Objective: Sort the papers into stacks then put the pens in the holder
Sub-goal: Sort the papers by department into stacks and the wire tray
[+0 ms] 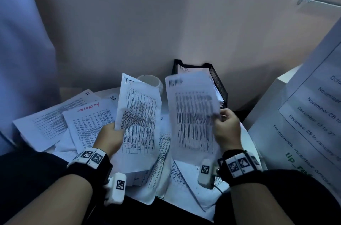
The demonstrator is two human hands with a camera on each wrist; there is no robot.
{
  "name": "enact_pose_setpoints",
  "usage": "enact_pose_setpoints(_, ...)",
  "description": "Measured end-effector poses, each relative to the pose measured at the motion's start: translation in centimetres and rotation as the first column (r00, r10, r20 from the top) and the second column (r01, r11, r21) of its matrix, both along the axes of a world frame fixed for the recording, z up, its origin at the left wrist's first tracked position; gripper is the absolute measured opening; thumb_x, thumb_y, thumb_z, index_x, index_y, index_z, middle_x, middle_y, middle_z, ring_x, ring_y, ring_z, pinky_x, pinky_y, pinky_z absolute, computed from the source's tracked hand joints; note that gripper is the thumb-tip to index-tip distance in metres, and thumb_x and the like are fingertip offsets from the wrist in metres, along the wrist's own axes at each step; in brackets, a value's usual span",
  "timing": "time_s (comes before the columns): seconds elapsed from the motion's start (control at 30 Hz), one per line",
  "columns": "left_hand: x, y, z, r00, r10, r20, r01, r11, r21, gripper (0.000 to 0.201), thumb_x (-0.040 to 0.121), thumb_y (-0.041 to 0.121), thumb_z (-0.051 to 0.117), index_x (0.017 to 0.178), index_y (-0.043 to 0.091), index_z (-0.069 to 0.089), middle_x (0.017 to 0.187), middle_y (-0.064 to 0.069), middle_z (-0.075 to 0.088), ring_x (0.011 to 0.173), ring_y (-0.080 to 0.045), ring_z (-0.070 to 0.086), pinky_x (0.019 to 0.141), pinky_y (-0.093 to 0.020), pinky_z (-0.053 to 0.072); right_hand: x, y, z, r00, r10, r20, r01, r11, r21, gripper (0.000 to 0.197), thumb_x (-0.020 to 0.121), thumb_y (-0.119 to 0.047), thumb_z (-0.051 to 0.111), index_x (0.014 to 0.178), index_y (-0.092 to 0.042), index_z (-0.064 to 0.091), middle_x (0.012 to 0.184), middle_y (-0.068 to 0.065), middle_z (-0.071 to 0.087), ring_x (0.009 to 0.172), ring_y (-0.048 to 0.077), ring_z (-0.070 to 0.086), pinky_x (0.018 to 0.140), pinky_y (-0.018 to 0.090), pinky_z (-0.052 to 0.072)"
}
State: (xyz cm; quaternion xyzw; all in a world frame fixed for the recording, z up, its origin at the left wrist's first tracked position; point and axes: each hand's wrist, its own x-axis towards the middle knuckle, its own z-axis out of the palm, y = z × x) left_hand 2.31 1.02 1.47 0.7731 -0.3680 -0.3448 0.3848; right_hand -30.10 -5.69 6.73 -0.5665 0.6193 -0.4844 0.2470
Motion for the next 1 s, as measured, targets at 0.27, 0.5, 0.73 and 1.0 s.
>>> enact_pose_setpoints(0.27, -1.3, 0.1, 0.6, 0.977, -0.144, -0.161, 0.135, 0.989, -0.065, 0.02, 0.096, 0.006, 0.063, 0.077, 0.004, 0.062, 0.068, -0.01, 0.055, 0.067, -0.023, 0.049, 0.065, -0.033, 0.039, -0.7, -1.3, -4.2, 0.847, -0.158, 0.508, 0.015, 0.962, 0.273, 0.01, 0.08, -0.016, 0.073, 0.088, -0.011, 0.075, 0.104, 0.026, 0.073, 0.096, 0.044, 0.071, 0.088, 0.063, 0.056)
enact_pose_setpoints(0.5, -3.1, 0.9, 2.2, 0.86, -0.19, -0.473, 0.152, 0.981, -0.118, 0.021, 0.104, 0.01, 0.056, 0.103, 0.002, 0.074, 0.112, -0.014, 0.076, 0.084, -0.019, 0.073, 0.073, -0.029, 0.058, 3.2, 0.5, -8.8, 0.81, -0.103, 0.577, -0.213, 0.865, 0.454, 0.009, 0.094, -0.002, 0.063, 0.097, -0.003, 0.071, 0.106, 0.021, 0.073, 0.096, 0.036, 0.067, 0.098, 0.066, 0.05)
enact_pose_setpoints(0.73, -2.3, 0.7, 0.4, 0.94, -0.267, -0.214, 0.257, 0.964, -0.074, 0.012, 0.099, 0.013, 0.066, 0.106, 0.008, 0.074, 0.099, -0.013, 0.08, 0.083, -0.029, 0.077, 0.082, -0.045, 0.063, 5.1, 1.5, -11.1, 0.811, -0.146, 0.567, -0.223, 0.819, 0.529, 0.003, 0.091, -0.01, 0.067, 0.09, -0.008, 0.065, 0.096, 0.021, 0.067, 0.083, 0.031, 0.061, 0.083, 0.058, 0.057)
enact_pose_setpoints(1.0, -1.5, 0.1, -0.4, 0.97, -0.223, -0.101, 0.216, 0.974, -0.074, 0.012, 0.095, 0.004, 0.067, 0.088, 0.011, 0.074, 0.086, -0.015, 0.077, 0.077, -0.031, 0.072, 0.076, -0.04, 0.058, -3.1, 0.6, -13.1, 0.765, -0.621, 0.17, 0.402, 0.667, 0.627, 0.043, 0.079, -0.01, 0.061, 0.122, -0.019, 0.062, 0.132, 0.016, 0.054, 0.096, 0.031, 0.063, 0.089, 0.041, 0.056)
